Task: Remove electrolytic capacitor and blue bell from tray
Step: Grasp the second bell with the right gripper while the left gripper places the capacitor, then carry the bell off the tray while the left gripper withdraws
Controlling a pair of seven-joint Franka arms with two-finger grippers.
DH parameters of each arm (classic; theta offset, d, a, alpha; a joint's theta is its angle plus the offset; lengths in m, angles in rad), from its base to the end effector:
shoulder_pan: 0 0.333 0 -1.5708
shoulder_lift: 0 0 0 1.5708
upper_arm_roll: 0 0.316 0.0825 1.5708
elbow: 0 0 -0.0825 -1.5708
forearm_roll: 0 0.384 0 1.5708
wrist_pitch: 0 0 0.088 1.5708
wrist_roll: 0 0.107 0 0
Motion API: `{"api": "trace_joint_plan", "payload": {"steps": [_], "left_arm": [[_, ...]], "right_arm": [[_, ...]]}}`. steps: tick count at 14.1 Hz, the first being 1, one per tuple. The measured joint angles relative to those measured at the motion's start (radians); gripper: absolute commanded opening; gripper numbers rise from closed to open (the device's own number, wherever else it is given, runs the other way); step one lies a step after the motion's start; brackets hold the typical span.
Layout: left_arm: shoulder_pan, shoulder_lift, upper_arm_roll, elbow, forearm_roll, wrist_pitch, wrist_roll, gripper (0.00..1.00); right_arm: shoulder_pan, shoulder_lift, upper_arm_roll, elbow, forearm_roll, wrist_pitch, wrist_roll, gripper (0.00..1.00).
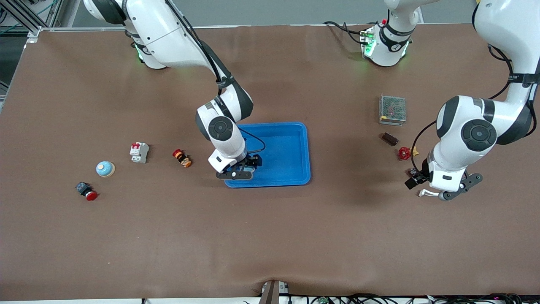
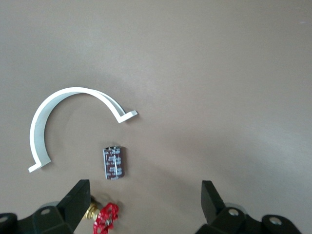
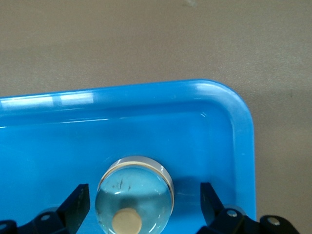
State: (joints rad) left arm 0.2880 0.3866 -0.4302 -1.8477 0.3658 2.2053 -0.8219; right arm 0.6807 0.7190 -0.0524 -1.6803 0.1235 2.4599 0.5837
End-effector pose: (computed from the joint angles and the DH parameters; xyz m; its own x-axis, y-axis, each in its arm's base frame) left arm 0.6327 -0.0598 0.3339 0.8784 0.4663 0.1049 0.4754 -0.8751 -0.0903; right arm 0.5520 0.4057 0.1883 0.9991 -0.0357 0.0235 -0.0339 -0.9967 -0.0743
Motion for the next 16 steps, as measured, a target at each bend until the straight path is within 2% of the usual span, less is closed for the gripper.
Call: {"api": "trace_joint_plan", "payload": {"steps": [6,11,16], "left_arm": [[0.003,-0.009,-0.012,0.066,0.000,-0.030,0.150,1.00],[0.002,-0.017,-0.017,0.160,0.000,-0.137,0.280,1.00],[0.001,-0.019,-0.038,0.221,0.000,-0.200,0.313,1.00]], "right_arm": [[0.011,0.005,0.000,0.001,-0.006,0.000,0.000,1.00],[0.021,0.021,0.000,0.008,-0.006,0.011,0.000,0.99],[0.022,0.022,-0.001,0.010,-0.006,0.012,0.000,0.57]]}}
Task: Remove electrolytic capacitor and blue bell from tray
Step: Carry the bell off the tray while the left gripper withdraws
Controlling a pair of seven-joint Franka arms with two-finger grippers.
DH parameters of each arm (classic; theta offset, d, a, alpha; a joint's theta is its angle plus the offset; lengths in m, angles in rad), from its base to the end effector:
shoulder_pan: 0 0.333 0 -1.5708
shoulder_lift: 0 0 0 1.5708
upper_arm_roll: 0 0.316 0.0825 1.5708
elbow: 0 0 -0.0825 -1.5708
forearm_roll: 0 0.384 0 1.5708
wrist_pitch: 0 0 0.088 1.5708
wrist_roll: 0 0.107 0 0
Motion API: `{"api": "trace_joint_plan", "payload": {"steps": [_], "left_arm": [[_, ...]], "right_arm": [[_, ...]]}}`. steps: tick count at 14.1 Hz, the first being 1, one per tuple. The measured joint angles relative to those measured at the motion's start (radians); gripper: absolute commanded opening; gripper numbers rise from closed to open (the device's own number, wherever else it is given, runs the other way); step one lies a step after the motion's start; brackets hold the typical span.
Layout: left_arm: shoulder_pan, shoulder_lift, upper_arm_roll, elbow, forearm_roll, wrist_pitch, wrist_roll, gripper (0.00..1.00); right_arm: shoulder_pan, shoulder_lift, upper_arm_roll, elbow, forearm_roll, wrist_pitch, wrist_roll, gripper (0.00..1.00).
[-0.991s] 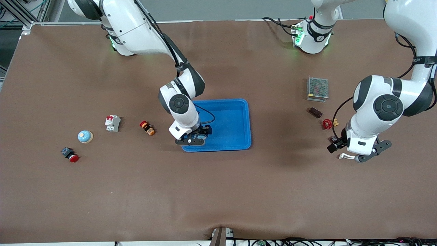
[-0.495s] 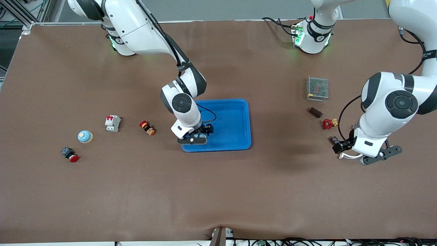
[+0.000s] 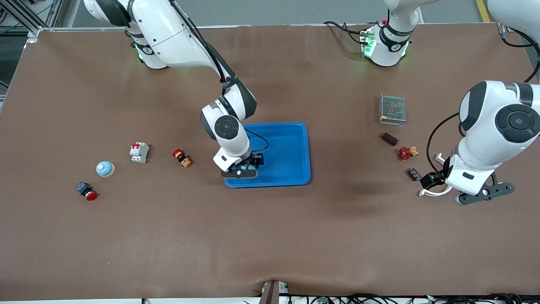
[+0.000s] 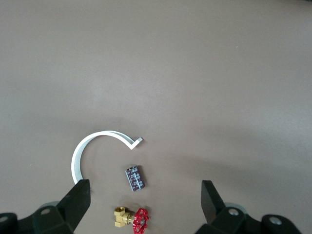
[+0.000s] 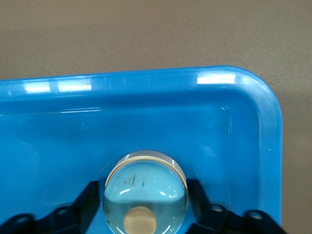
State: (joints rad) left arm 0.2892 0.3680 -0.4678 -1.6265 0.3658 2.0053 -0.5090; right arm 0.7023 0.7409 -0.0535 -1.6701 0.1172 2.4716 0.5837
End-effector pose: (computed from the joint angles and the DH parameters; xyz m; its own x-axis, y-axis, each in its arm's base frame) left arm 0.6602 -0.0621 0.4325 0.9708 0.2045 0.1253 0.2206 -0.9666 -0.1309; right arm 0.5446 0.4177 0.1787 0.9996 -0.0104 0.0276 -0.0084 -0.9976 -0.0688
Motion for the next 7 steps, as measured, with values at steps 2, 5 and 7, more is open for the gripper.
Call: {"api": "trace_joint_plan", "payload": {"steps": [2,5,7], "left_arm": [[0.000,0.000,-0.014,0.018,0.000,-0.029,0.012,1.00],[0.001,0.000,-0.015,0.035,0.000,-0.045,0.041,1.00],[0.001,0.000,-0.015,0.044,0.000,-0.051,0.046,1.00]], "right_arm": [[0.000,-0.001,-0.002,0.003,0.000,-0.001,0.000,0.48],[0.000,-0.001,-0.002,0.004,0.000,-0.001,0.000,0.44],[0.000,-0.001,-0.005,0.005,0.000,-0.002,0.000,0.44]]}}
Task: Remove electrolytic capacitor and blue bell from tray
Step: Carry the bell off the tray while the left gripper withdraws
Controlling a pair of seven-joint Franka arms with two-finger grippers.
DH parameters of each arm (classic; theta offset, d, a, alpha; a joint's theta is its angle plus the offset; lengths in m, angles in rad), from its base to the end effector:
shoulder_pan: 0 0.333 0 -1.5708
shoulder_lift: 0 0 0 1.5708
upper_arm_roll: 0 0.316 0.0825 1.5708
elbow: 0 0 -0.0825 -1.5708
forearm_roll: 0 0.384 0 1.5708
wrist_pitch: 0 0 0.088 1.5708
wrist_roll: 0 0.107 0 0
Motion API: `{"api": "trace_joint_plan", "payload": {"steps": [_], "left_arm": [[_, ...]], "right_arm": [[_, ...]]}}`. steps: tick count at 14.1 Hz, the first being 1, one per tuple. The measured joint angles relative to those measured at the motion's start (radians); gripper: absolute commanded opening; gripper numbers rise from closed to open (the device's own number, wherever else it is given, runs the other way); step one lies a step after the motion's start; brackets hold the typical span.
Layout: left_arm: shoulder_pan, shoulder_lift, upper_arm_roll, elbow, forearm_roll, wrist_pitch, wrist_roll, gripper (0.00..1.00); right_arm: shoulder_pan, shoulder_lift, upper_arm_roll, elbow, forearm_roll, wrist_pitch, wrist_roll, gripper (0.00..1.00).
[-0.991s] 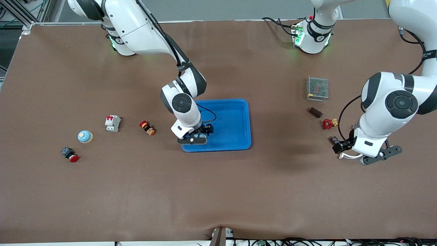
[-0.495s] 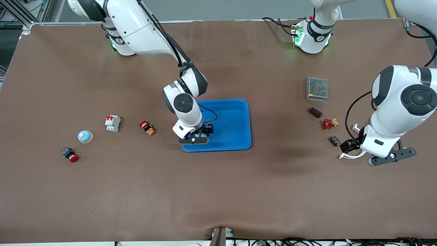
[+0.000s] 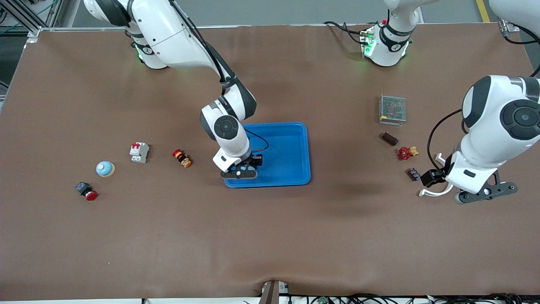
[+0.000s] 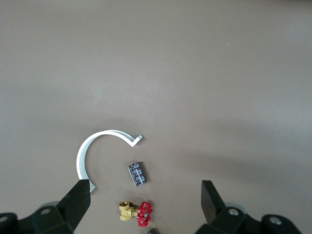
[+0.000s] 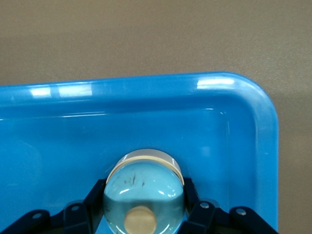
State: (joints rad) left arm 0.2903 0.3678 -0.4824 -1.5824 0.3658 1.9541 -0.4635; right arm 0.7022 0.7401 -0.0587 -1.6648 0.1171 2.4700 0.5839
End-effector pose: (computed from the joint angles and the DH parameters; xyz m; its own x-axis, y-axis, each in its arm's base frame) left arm 0.6619 -0.0652 0.4502 0.9797 0.1638 0.1161 0.1793 -0.9739 -0.1395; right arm 0.5479 0.4162 0.1814 0.9993 -0.0142 0.0333 -0.0118 -0.9975 -0.0690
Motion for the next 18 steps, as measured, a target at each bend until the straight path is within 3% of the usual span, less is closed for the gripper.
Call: {"api": "trace_joint_plan", "payload": {"steps": [2,8,13,15,18], "left_arm": [[0.000,-0.002,-0.001,0.019,0.000,-0.025,0.003,1.00],[-0.001,-0.057,-0.014,0.073,-0.012,-0.118,0.087,1.00],[0.007,-0.115,-0.010,0.082,-0.169,-0.159,0.144,1.00],[-0.025,-0.151,0.033,0.086,-0.197,-0.195,0.155,1.00],[-0.153,-0.223,0.156,0.085,-0.231,-0.263,0.165,1.00]], "right_arm": [[-0.001,-0.004,-0.005,0.012,0.000,-0.032,0.000,0.44],[-0.039,-0.104,-0.021,0.092,0.000,-0.300,-0.049,0.44],[-0.150,-0.177,-0.024,0.105,0.000,-0.421,-0.290,0.44],[-0.197,-0.195,-0.026,0.105,0.000,-0.440,-0.416,0.44],[-0.270,-0.220,-0.028,0.105,0.000,-0.458,-0.595,0.44]]}}
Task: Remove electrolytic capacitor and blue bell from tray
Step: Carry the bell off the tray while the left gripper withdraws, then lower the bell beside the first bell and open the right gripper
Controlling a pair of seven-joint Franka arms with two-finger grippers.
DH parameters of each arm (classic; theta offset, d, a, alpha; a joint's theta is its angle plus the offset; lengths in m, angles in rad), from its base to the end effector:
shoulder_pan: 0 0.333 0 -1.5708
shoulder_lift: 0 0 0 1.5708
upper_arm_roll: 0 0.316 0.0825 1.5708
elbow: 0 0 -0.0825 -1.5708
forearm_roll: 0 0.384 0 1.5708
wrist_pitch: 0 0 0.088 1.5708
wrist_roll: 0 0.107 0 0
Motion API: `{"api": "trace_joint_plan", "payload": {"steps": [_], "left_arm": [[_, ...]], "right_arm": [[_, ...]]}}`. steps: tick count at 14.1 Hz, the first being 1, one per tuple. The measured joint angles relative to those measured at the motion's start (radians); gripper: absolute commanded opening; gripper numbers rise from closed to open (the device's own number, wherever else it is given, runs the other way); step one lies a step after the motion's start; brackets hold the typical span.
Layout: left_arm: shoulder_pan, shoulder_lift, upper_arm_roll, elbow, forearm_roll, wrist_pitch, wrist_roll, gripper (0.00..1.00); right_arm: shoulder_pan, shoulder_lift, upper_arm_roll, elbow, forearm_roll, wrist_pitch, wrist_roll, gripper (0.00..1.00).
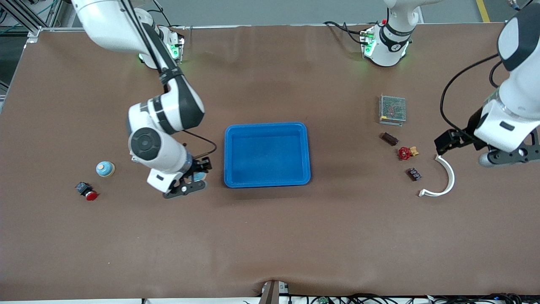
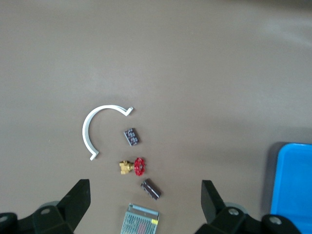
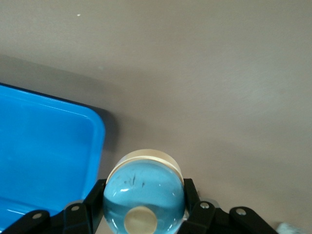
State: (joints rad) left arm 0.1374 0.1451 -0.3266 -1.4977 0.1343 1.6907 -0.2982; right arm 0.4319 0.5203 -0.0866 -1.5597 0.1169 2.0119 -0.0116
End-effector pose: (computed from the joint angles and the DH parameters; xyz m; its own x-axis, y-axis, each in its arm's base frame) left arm 0.6015 -0.0880 0.5903 0.9921 0.0980 0.0783 0.1034 -0.9924 -0.0675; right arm 0.6393 0.2459 0.3394 0.9486 0.3096 -0.0661 0.3059 -0.9502 -0.0599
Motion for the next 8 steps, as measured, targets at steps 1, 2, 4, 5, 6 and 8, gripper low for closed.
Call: {"api": "trace_joint_plan", "payload": {"steps": [1,2,4,5,6,8], "left_arm": [[-0.031,-0.021,0.024,-0.003,-0.009,-0.026,0.000,1.00],[-0.047,-0.042,0.037,-0.011,-0.032,-0.042,0.000,1.00],[-0.071,-0.083,0.077,-0.039,-0.078,-0.049,0.029,1.00],[-0.088,-0.102,0.110,-0.051,-0.087,-0.049,0.066,1.00],[-0.099,-0.118,0.139,-0.060,-0.092,-0.053,0.107,1.00],[-0.101,-0.145,0.166,-0.079,-0.095,-0.062,0.158,1.00]], "right_arm": [[-0.022,-0.005,0.000,0.000,-0.001,-0.006,-0.049,0.44],[-0.043,-0.011,-0.001,-0.002,-0.006,-0.011,-0.097,0.44],[-0.078,-0.023,-0.002,-0.012,-0.025,-0.017,-0.172,0.44],[-0.089,-0.030,-0.002,-0.021,-0.035,-0.018,-0.196,0.44],[-0.097,-0.041,-0.002,-0.037,-0.048,-0.018,-0.212,0.44],[-0.112,-0.064,-0.002,-0.081,-0.067,-0.006,-0.247,0.44]]}}
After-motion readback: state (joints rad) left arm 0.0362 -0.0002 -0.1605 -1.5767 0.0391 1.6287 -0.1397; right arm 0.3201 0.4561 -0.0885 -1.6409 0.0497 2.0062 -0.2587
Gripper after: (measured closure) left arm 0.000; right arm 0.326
